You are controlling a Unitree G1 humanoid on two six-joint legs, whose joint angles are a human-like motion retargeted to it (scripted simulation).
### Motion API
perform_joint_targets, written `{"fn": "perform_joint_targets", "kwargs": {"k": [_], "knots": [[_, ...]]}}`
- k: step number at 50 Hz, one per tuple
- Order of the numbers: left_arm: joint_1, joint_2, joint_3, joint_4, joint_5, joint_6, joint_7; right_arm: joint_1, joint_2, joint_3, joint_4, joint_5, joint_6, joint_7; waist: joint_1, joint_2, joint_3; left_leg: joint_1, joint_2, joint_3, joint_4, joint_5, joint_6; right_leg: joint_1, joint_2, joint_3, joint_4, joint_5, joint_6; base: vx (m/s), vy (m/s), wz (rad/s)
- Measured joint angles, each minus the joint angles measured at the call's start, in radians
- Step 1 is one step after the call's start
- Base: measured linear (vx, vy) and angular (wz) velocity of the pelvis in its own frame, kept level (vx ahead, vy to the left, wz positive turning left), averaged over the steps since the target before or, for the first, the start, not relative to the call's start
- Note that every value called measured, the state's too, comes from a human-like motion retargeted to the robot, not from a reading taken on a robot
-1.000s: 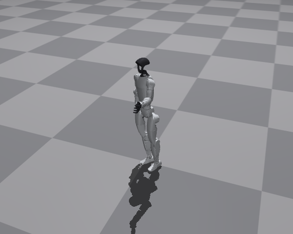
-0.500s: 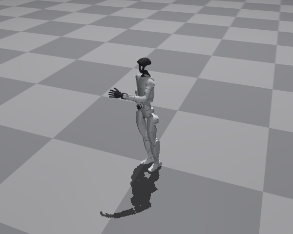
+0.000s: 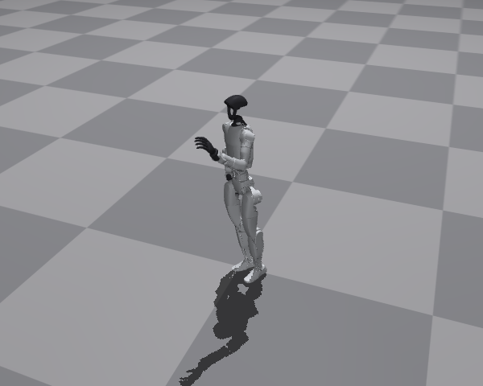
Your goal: Upper body actions
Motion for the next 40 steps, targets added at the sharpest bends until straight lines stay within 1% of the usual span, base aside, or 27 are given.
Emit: {"fn": "perform_joint_targets", "kwargs": {"k": [3, 5, 6, 8, 12, 14, 15, 17, 19, 21, 23, 25, 29, 32, 34, 35, 36, 40], "knots": [[-0.124, 0.028, -0.031, 0.250, 0.046, 0.014, 0.021, 0.004, 0.002, 0.003, -0.009, -0.015, -0.001, 0.009, -0.008, -0.004, -0.003, -0.010, -0.007, -0.035, 0.004, 0.008, 0.002, 0.015, -0.004, -0.033, -0.008, -0.006, 0.004, -0.07, -0.03, 0.59], [-0.191, 0.041, -0.066, 0.397, 0.026, 0.046, 0.003, 0.000, 0.003, 0.007, -0.015, -0.031, -0.003, 0.014, -0.019, -0.006, -0.003, -0.016, -0.011, -0.058, 0.007, 0.013, 0.003, 0.024, -0.007, -0.055, -0.013, -0.009, 0.007, -0.04, -0.02, 0.59], [-0.206, 0.043, -0.073, 0.424, 0.005, 0.060, -0.017, -0.003, 0.003, 0.007, -0.020, -0.044, -0.004, 0.017, -0.027, -0.006, -0.002, -0.018, -0.013, -0.068, 0.007, 0.015, 0.003, 0.026, -0.009, -0.065, -0.014, -0.010, 0.010, 0.00, 0.01, 0.54], [-0.217, 0.047, -0.077, 0.434, -0.018, 0.067, -0.035, -0.005, 0.006, 0.007, -0.031, -0.069, -0.004, 0.020, -0.041, -0.004, 0.002, -0.020, -0.014, -0.084, 0.007, 0.018, 0.004, 0.028, -0.012, -0.081, -0.014, -0.010, 0.014, 0.03, 0.03, 0.38], [-0.174, 0.040, -0.050, 0.359, 0.008, 0.019, 0.001, -0.006, 0.008, 0.020, -0.031, -0.085, -0.004, 0.009, -0.049, -0.008, 0.008, -0.017, -0.016, -0.081, 0.006, 0.017, 0.003, 0.027, -0.015, -0.081, -0.015, -0.008, 0.014, 0.01, 0.01, -0.02], [-0.119, 0.029, -0.052, 0.310, -0.012, 0.002, 0.021, -0.012, 0.006, 0.013, -0.017, -0.066, -0.004, 0.009, -0.034, -0.012, 0.015, -0.012, -0.015, -0.067, 0.007, 0.013, 0.003, 0.030, -0.012, -0.068, -0.016, -0.007, 0.010, -0.01, -0.01, -0.32], [-0.087, 0.024, -0.058, 0.285, -0.030, -0.012, 0.033, -0.014, 0.006, 0.005, -0.012, -0.056, -0.003, 0.012, -0.026, -0.014, 0.018, -0.009, -0.015, -0.062, 0.007, 0.012, 0.003, 0.030, -0.011, -0.062, -0.016, -0.008, 0.009, 0.02, -0.02, -0.25], [0.005, 0.020, -0.084, 0.239, -0.068, -0.072, 0.096, -0.014, 0.006, -0.016, -0.013, -0.044, 0.001, 0.020, -0.022, -0.014, 0.020, -0.007, -0.014, -0.057, 0.005, 0.010, 0.002, 0.026, -0.011, -0.057, -0.013, -0.007, 0.008, 0.05, 0.00, -0.13], [0.121, 0.018, -0.115, 0.208, -0.079, -0.151, 0.187, -0.012, 0.007, -0.035, -0.020, -0.044, 0.007, 0.020, -0.031, -0.011, 0.021, -0.006, -0.014, -0.058, 0.004, 0.009, 0.002, 0.020, -0.011, -0.058, -0.011, -0.005, 0.007, 0.07, 0.02, -0.01], [0.246, 0.006, -0.147, 0.211, -0.047, -0.227, 0.261, -0.011, 0.008, -0.044, -0.026, -0.045, 0.013, 0.015, -0.048, -0.005, 0.023, -0.006, -0.012, -0.060, 0.003, 0.008, 0.002, 0.012, -0.011, -0.060, -0.007, -0.001, 0.007, 0.06, 0.05, 0.04], [0.367, -0.025, -0.174, 0.256, 0.010, -0.279, 0.286, -0.012, 0.009, -0.044, -0.028, -0.040, 0.019, 0.008, -0.064, 0.000, 0.027, -0.004, -0.010, -0.059, 0.002, 0.007, 0.002, 0.004, -0.010, -0.060, -0.004, 0.002, 0.006, 0.04, 0.06, -0.03], [0.469, -0.079, -0.190, 0.338, 0.068, -0.295, 0.257, -0.013, 0.010, -0.041, -0.028, -0.032, 0.028, 0.001, -0.072, 0.002, 0.034, 0.000, -0.008, -0.055, 0.001, 0.005, 0.003, 0.002, -0.009, -0.057, -0.001, 0.003, 0.005, 0.02, 0.05, -0.12], [0.555, -0.188, -0.217, 0.621, 0.111, -0.273, 0.153, -0.009, 0.013, -0.042, -0.033, -0.016, 0.032, -0.009, -0.071, -0.004, 0.056, 0.009, -0.008, -0.055, 0.001, 0.005, 0.004, 0.010, -0.012, -0.057, 0.000, 0.005, 0.009, 0.00, 0.00, 0.00], [0.547, -0.254, -0.227, 0.870, 0.094, -0.265, 0.102, -0.007, 0.016, -0.041, -0.038, -0.007, 0.030, -0.010, -0.074, -0.015, 0.073, 0.012, -0.011, -0.074, 0.001, 0.009, 0.006, 0.020, -0.024, -0.073, -0.001, 0.007, 0.019, -0.05, 0.00, 0.31], [0.529, -0.279, -0.230, 1.025, 0.070, -0.236, 0.045, -0.006, 0.016, -0.039, -0.043, -0.010, 0.028, -0.010, -0.084, -0.019, 0.083, 0.011, -0.013, -0.096, 0.002, 0.014, 0.006, 0.024, -0.034, -0.093, 0.000, 0.011, 0.028, -0.04, -0.01, 0.53], [0.517, -0.288, -0.229, 1.098, 0.057, -0.211, 0.013, -0.005, 0.016, -0.038, -0.047, -0.015, 0.027, -0.009, -0.091, -0.020, 0.086, 0.010, -0.013, -0.108, 0.003, 0.017, 0.006, 0.024, -0.039, -0.104, 0.001, 0.014, 0.032, -0.02, -0.01, 0.60], [0.503, -0.298, -0.219, 1.166, 0.050, -0.170, -0.021, -0.004, 0.016, -0.036, -0.051, -0.023, 0.025, -0.009, -0.099, -0.019, 0.088, 0.008, -0.012, -0.121, 0.003, 0.019, 0.006, 0.023, -0.044, -0.115, 0.002, 0.017, 0.037, -0.02, -0.01, 0.61], [0.436, -0.335, -0.150, 1.442, -0.021, 0.022, -0.145, -0.001, 0.017, -0.032, -0.072, -0.057, 0.014, 0.003, -0.137, -0.017, 0.095, 0.000, -0.012, -0.167, 0.006, 0.028, 0.005, 0.019, -0.059, -0.160, 0.005, 0.028, 0.050, -0.04, 0.00, 0.57]]}}
